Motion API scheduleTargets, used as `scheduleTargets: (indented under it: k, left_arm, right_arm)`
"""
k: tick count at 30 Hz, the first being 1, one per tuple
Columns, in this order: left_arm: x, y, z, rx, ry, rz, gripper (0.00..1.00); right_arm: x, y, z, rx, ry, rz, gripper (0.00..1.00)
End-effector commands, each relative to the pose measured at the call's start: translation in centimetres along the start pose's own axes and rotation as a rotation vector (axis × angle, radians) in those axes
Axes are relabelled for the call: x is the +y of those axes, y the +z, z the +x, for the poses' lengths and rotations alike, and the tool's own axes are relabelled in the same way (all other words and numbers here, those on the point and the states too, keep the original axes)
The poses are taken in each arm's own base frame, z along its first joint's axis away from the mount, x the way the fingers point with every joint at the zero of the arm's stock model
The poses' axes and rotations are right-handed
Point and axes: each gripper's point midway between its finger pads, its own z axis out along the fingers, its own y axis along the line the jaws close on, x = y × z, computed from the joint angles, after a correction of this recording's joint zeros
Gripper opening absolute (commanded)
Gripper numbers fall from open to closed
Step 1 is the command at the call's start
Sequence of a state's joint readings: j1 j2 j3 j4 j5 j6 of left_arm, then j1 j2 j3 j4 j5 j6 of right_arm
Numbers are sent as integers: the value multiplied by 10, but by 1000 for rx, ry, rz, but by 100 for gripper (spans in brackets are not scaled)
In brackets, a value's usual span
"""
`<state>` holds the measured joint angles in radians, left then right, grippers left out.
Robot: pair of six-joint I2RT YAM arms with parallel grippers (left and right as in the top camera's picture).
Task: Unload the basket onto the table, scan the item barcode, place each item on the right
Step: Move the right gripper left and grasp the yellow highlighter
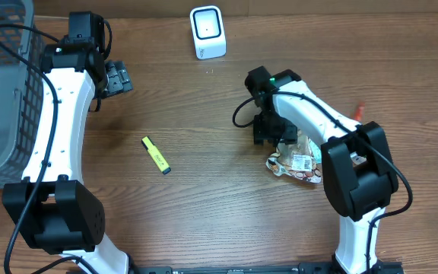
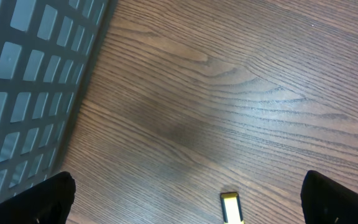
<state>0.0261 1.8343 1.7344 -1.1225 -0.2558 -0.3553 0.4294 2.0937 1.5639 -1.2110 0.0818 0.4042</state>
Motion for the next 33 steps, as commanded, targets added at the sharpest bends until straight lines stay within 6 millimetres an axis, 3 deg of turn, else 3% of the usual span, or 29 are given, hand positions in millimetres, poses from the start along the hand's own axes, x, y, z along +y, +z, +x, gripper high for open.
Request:
scheduleTargets:
  k: [1,2,6,7,9,13,20,33]
  left_arm:
    - [-2,-4,-3,-15,23,-1,100]
    - [-2,-4,-3,-15,23,-1,100]
    - [-2,-4,-3,-15,23,-1,100]
    - [-2,-4,-3,-15,23,-1,100]
    - [-2,-4,-3,-15,23,-1,100]
    - [-2,-4,-3,-15,23,-1,100]
    - [-2,-4,-3,-15,23,-1,100]
    - [-2,-4,-3,-15,23,-1,100]
  right_arm:
    - [49,-54,-4,-95,-83,-254,59]
    - [77,-67,-3,-140,-133,-340,58]
    - [160,-84,9,-268,-312,-469,54]
    - [170,-85,12,-286,-333,-480,54]
    - [209,-88,20,-369,-413,-497,54]
    - [261,-74,33,-533,-496,-417,54]
    - [293,-49,52,-609,-555,-352,55]
    - [289,-17,62,-545,-578,-329,50]
